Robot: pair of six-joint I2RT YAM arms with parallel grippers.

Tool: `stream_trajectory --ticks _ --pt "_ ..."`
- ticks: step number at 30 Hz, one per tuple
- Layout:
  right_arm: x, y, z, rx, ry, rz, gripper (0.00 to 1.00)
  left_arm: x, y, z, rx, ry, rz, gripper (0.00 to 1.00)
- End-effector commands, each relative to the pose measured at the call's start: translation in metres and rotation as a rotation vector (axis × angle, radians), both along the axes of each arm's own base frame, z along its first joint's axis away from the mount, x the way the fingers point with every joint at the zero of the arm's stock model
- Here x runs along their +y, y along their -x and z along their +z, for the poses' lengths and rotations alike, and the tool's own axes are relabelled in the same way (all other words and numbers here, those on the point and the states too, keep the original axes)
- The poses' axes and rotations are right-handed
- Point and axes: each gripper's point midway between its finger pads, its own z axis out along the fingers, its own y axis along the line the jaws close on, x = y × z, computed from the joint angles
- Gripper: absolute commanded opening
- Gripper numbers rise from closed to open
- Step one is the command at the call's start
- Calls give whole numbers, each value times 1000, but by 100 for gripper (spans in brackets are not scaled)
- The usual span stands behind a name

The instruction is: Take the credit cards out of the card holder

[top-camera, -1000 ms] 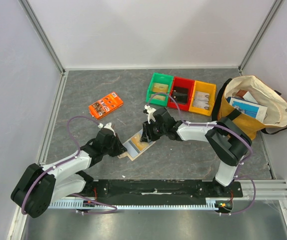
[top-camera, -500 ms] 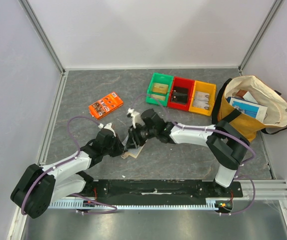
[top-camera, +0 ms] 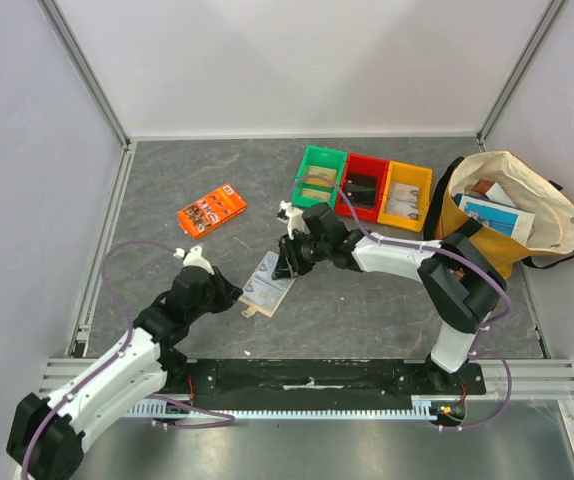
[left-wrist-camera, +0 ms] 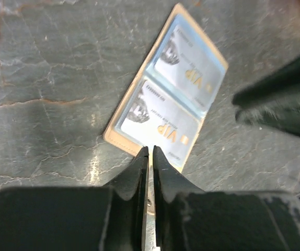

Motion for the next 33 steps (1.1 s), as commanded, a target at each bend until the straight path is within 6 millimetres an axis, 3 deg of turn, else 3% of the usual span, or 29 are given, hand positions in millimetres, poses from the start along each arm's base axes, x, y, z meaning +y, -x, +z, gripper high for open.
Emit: stream_trajectory --ticks 1,6,10,13,18,21,23,29,31,33 --pt "-15 -45 -7 -88 48 -71 34 -2 -14 32 -77 57 52 15" --pt "-20 -68 -31 -115 113 -105 34 -44 -30 35 -39 191 -35 21" --pt "-27 -66 -51 -100 159 -110 34 -61 -44 16 24 210 -41 26" --pt "-36 -51 -60 -55 173 -111 34 -70 -50 3 60 212 -46 27" --pt "-46 -4 -66 30 196 -112 34 -69 -51 -6 79 199 -46 29" --pt "-43 19 -61 66 176 -110 34 -68 -50 -4 68 195 -45 30" --pt "-39 23 -48 69 124 -109 34 -67 -50 -3 68 186 -48 31" --pt "-41 -31 -6 -81 85 -179 34 -71 -53 3 59 186 -67 32" --pt "-37 -50 2 -149 86 -172 38 -71 -55 1 64 172 -64 32" --pt "-35 -61 -2 -165 125 -146 45 -70 -58 1 60 167 -55 33"
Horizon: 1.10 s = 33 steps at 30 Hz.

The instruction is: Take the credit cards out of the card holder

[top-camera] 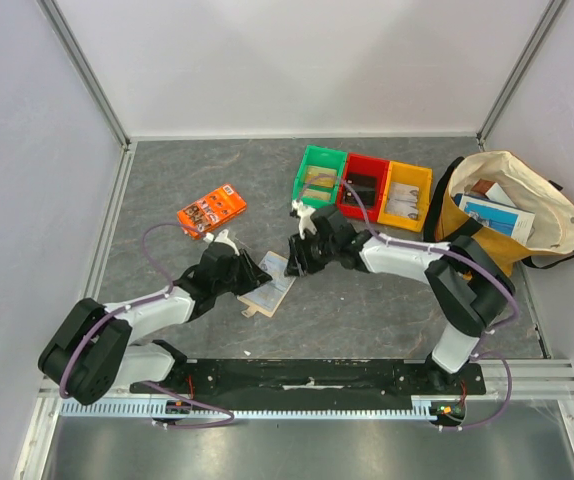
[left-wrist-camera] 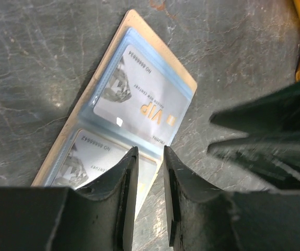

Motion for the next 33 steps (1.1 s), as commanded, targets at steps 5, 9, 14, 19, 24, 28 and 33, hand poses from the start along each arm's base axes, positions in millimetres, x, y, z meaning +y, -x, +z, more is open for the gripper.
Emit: stream_trajectory --ticks 5,9,14,19,24,28,33 --pt "24 -63 6 -145 35 53 48 -4 -19 12 -44 -5 24 33" --pt "22 -64 -18 -116 73 56 47 -3 -20 2 -16 -25 32 35" --pt "11 -37 -22 -53 53 67 40 -4 -18 -5 2 -35 22 38" --pt "-1 0 -18 9 24 52 34 -6 -15 -3 0 -16 10 37" --pt "-11 5 -5 -17 1 -21 34 -7 -9 1 -3 14 0 36" --pt "-8 -8 14 -71 -47 -68 34 -8 -4 3 -2 27 -18 36" --pt "13 -11 25 -39 -166 -53 31 -10 3 2 15 40 -44 35"
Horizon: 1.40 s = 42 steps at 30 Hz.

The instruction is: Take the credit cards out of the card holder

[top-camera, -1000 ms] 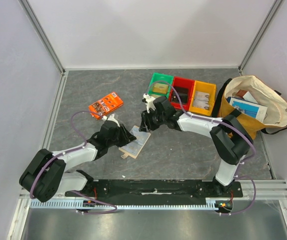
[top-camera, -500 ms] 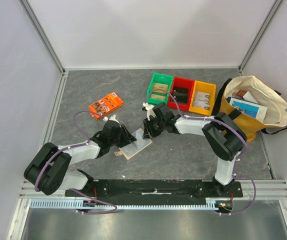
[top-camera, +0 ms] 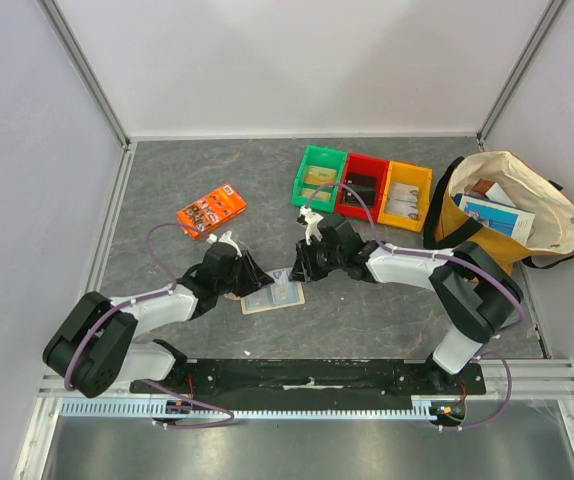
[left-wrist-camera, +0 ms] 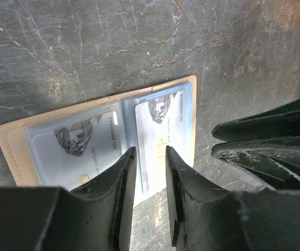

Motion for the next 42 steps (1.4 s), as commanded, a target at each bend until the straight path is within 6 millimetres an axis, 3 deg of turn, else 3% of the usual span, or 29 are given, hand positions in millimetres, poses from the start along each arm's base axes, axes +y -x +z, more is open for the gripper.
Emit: stream_trajectory --ticks 1,8,15,19,23,27,42 --pt "25 -12 24 -17 -150 -7 30 -5 4 8 -14 41 -25 34" --pt "28 -9 3 34 -159 -14 27 -2 7 1 3 24 -24 34" --pt "18 -2 -21 72 -116 -34 26 -4 8 -3 18 26 -34 33" --pt "16 1 -15 58 -125 -33 26 -4 9 -4 22 28 -35 33" --pt "14 -6 1 10 -131 -47 25 -5 10 -4 25 34 -40 32" --pt "8 -12 3 -20 -103 -72 25 -5 11 -4 23 37 -40 31" --pt "10 6 -32 90 -99 -28 24 -6 12 -7 38 35 -47 30"
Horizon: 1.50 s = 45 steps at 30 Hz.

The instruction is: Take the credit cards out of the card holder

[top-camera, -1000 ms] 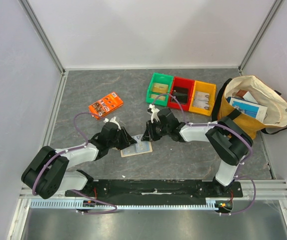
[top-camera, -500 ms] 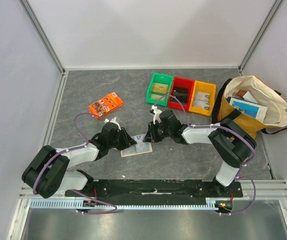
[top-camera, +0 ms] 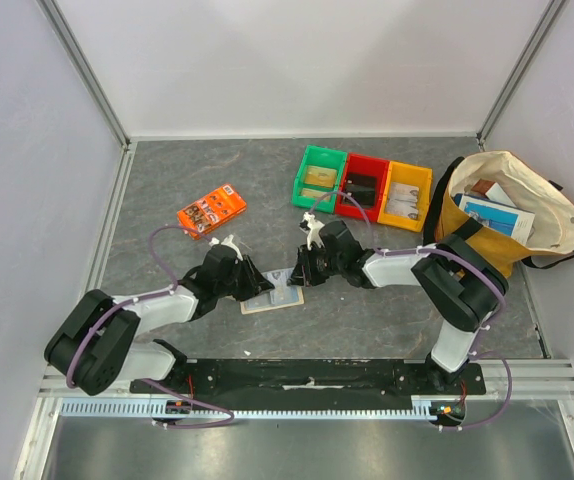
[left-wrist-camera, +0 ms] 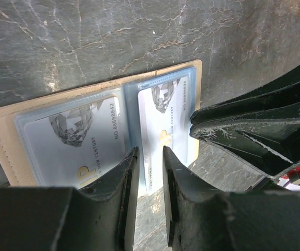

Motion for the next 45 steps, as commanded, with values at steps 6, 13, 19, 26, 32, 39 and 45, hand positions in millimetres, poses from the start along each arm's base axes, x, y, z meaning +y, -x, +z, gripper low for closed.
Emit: stream_trajectory --ticks 6,13,19,26,32,39,45 --pt "-2 16 -21 70 -27 21 24 -8 2 -4 20 54 -11 30" --pt "-5 17 -24 67 -5 20 24 -9 5 2 15 106 15 18" --pt "-7 18 -29 76 4 21 24 -9 10 5 19 171 48 14" --pt "-8 19 -32 81 11 19 24 -10 12 15 -10 242 70 18" --pt "-7 19 -33 85 12 23 23 -7 13 21 -46 274 78 20" --pt "-7 19 -33 85 12 23 24 -7 15 22 -56 282 68 15" --pt "-9 20 -40 97 26 22 24 -8 17 21 -45 286 68 2"
